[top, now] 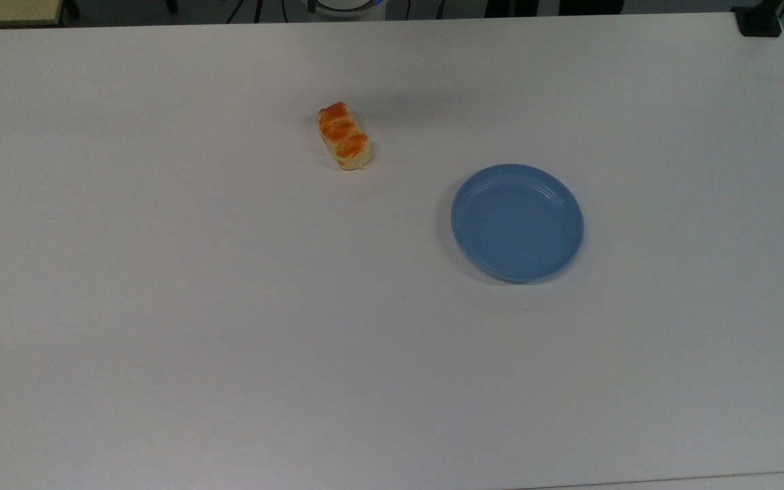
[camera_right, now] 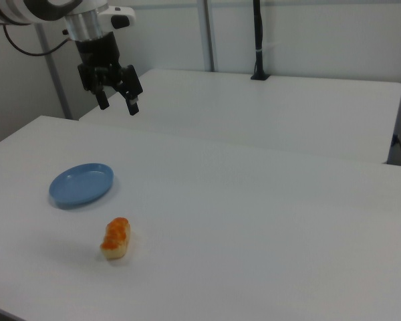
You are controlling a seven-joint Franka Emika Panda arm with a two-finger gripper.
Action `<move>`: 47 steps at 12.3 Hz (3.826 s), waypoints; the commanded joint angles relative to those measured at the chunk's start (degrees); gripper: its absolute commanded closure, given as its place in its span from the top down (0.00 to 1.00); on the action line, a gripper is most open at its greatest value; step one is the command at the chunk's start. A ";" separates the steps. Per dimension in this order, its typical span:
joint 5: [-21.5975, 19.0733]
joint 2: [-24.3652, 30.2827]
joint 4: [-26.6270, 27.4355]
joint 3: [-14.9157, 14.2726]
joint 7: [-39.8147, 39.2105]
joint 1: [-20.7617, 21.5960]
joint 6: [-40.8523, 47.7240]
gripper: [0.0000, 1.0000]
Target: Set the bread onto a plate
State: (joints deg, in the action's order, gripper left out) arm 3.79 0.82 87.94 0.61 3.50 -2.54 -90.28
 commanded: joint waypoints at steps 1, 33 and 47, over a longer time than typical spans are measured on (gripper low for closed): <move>-0.62 1.11 2.23 0.17 1.67 0.52 -1.56 1.00; -0.89 1.64 2.85 0.27 -0.24 0.78 2.04 1.00; -1.59 6.91 31.13 2.02 -38.04 0.70 -17.80 1.00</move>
State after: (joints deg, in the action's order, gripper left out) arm 3.75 3.15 110.23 3.02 -32.62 -2.12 -101.77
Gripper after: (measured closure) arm 0.000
